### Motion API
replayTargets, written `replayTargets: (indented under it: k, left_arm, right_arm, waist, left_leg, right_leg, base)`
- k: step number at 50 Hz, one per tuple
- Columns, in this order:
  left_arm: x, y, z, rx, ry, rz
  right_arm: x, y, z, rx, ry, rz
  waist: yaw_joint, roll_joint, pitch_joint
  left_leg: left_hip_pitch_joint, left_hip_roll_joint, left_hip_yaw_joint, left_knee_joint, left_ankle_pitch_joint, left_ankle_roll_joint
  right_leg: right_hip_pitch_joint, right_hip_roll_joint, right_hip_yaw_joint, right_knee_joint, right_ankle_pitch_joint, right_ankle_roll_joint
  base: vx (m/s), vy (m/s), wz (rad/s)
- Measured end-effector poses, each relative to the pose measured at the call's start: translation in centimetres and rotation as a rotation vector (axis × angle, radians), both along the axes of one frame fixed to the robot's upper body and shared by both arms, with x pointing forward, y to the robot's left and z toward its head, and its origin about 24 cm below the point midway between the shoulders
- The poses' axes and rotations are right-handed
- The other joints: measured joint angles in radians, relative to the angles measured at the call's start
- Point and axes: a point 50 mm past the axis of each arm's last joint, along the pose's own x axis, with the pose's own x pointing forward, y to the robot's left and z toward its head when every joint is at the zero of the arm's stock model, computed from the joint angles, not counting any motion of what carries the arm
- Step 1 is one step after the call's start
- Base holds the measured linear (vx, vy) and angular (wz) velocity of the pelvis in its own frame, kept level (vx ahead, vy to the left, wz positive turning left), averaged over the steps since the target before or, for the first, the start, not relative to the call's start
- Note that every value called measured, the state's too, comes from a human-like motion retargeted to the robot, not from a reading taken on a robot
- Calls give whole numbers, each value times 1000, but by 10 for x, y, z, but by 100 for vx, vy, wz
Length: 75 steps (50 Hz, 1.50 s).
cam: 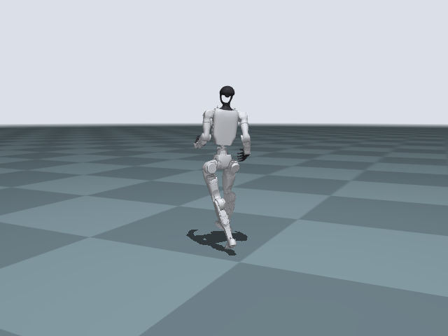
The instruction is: Walk run
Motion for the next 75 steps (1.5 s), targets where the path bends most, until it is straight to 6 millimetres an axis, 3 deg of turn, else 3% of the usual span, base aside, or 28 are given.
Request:
replayTargets:
  k: [2,3,5,7,8,10,12,15,19,25,30,33,35,36,38,40,42,47,53,55,58,61,63,65,68,70,73,75]
  left_arm:
    - [11,1,6,38,-31,-64]
    - [15,2,10,58,-47,-93]
    - [15,7,11,108,-62,-145]
    - [4,10,4,144,-54,-207]
    - [3,3,0,134,-57,-229]
    - [-8,-6,-13,85,-3,-155]
    - [-16,-16,-18,49,14,-141]
    - [-28,-25,-25,33,62,-165]
    - [-26,-20,-24,57,73,-195]
    - [-19,-6,-16,90,49,-170]
    - [-14,-13,-23,36,92,-45]
    - [-24,-14,-31,-13,138,31]
    - [-31,-14,-37,-45,172,46]
    - [-33,-13,-39,-63,186,50]
    - [-31,-15,-41,-93,197,42]
    - [-27,-17,-42,-88,201,21]
    - [-20,-23,-40,-82,194,1]
    - [0,-40,-34,-75,167,-90]
    - [24,-52,-19,-90,101,-191]
    - [29,-51,-16,-77,83,-194]
    - [30,-46,-16,-53,75,-161]
    - [18,-44,-25,-70,115,-108]
    - [4,-45,-33,-99,156,-77]
    - [-11,-46,-42,-119,195,-66]
    - [-23,-49,-50,-114,251,-57]
    - [-24,-47,-49,-98,247,-54]
    - [-29,-42,-49,-72,240,-47]
    - [-31,-37,-49,-62,239,-21]
  right_arm:
    - [-3,5,0,-12,-10,-27]
    - [0,9,1,-14,-23,-33]
    - [7,21,-1,6,-44,-19]
    - [23,33,-5,74,-67,-8]
    - [42,34,-5,118,-94,-3]
    - [67,50,-9,222,-66,135]
    - [92,67,-1,285,-99,262]
    - [126,74,24,265,-227,362]
    - [164,83,65,150,-387,514]
    - [199,80,109,-11,-529,628]
    - [192,78,80,2,-406,612]
    - [169,85,47,67,-277,604]
    - [150,88,26,106,-197,569]
    - [140,90,17,122,-159,550]
    - [125,90,3,143,-105,499]
    - [114,90,-5,171,-70,440]
    - [106,81,-8,182,-63,371]
    - [86,55,-12,219,-70,186]
    - [79,40,-15,218,-49,118]
    - [86,38,-10,199,-67,128]
    - [104,37,1,153,-117,168]
    - [120,34,12,86,-152,209]
    - [130,29,19,30,-172,228]
    - [138,26,24,-28,-185,226]
    - [146,16,31,-68,-211,170]
    - [156,14,39,-68,-254,136]
    - [171,16,55,-39,-341,107]
    - [180,19,69,-36,-407,118]
  waist:
    - [-6,-47,3]
    - [-9,-84,-2]
    - [20,-126,-31]
    - [41,-108,-24]
    - [37,-86,-13]
    - [22,-99,-50]
    - [50,-97,-51]
    - [96,-114,-42]
    - [173,-123,-8]
    - [285,-122,38]
    - [239,-126,12]
    - [256,-181,-25]
    - [252,-180,-31]
    - [239,-154,-23]
    - [195,-118,4]
    - [183,-40,19]
    - [200,15,23]
    - [132,81,17]
    - [22,38,54]
    - [5,5,74]
    - [-4,-5,110]
    - [-28,-2,117]
    - [-57,6,107]
    - [-74,57,100]
    - [-93,67,97]
    - [-69,32,81]
    - [9,-16,68]
    - [83,-54,61]
  left_leg:
    - [50,-14,1,70,13,14]
    - [66,-28,18,125,29,16]
    - [48,-43,93,270,140,-9]
    - [-56,10,196,549,234,-25]
    - [-135,64,211,694,241,-46]
    - [-226,129,402,818,107,36]
    - [-322,81,443,798,42,55]
    - [-471,27,449,709,-55,-3]
    - [-594,102,560,450,-134,3]
    - [-708,190,703,54,-171,-36]
    - [-626,139,874,-164,-209,5]
    - [-528,125,922,-164,-197,63]
    - [-470,128,873,-164,-245,64]
    - [-455,153,819,-136,-267,64]
    - [-431,150,685,-86,-300,64]
    - [-390,192,615,-89,-309,64]
    - [-359,191,534,-108,-311,64]
    - [-313,131,240,-131,-302,64]
    - [-226,22,-10,-75,-332,64]
    - [-178,-9,-56,-49,-342,64]
    - [-94,-6,-85,-27,-310,64]
    - [-10,-19,-61,0,-202,64]
    - [21,-40,-20,49,-49,55]
    - [-27,-3,24,179,181,-48]
    - [-178,123,224,500,398,-190]
    - [-261,175,376,606,400,-159]
    - [-430,136,446,678,187,-58]
    - [-574,59,440,669,96,-100]
  right_leg:
    - [10,-34,-30,37,32,22]
    - [19,-67,-48,83,139,75]
    - [14,-92,-194,188,166,-46]
    - [32,-14,-83,325,80,-75]
    - [32,-66,-174,357,46,-61]
    - [82,-89,-204,346,-1,-96]
    - [125,-105,-214,289,14,-114]
    - [203,-133,-299,185,65,-113]
    - [296,-83,-466,74,100,-116]
    - [423,25,-566,12,-14,-124]
    - [515,60,-690,37,9,-49]
    - [559,4,-679,117,214,25]
    - [563,-7,-664,228,422,7]
    - [538,2,-656,324,510,-40]
    - [447,5,-594,597,579,-84]
    - [371,131,-457,652,547,-44]
    - [297,189,-353,679,446,-24]
    - [70,67,-395,654,229,-117]
    - [-78,-8,-267,258,198,23]
    - [-114,-15,-183,131,155,23]
    - [-129,9,-108,-8,77,108]
    - [-95,5,-174,17,123,119]
    - [-70,-39,-208,95,164,121]
    - [-55,7,-58,207,68,102]
    - [10,-42,-186,261,-39,49]
    - [69,-86,-231,237,-76,35]
    - [148,-113,-267,173,-95,27]
    - [191,-114,-263,113,-92,17]
  base:
    - [88,-64,155]
    - [97,-77,126]
    - [131,-102,74]
    - [96,-60,137]
    - [71,-28,165]
    - [79,-14,57]
    - [68,7,25]
    - [56,-4,121]
    - [37,-24,130]
    - [51,-23,86]
    - [96,-4,120]
    - [113,-34,22]
    - [147,-19,65]
    - [107,20,146]
    - [74,26,220]
    - [83,27,219]
    - [58,20,195]
    - [70,8,293]
    - [74,-27,298]
    - [100,-49,191]
    - [82,-29,112]
    - [112,-17,88]
    - [92,7,121]
    - [115,-28,153]
    - [97,-37,172]
    - [107,-47,116]
    - [72,-30,52]
    - [118,-36,-22]
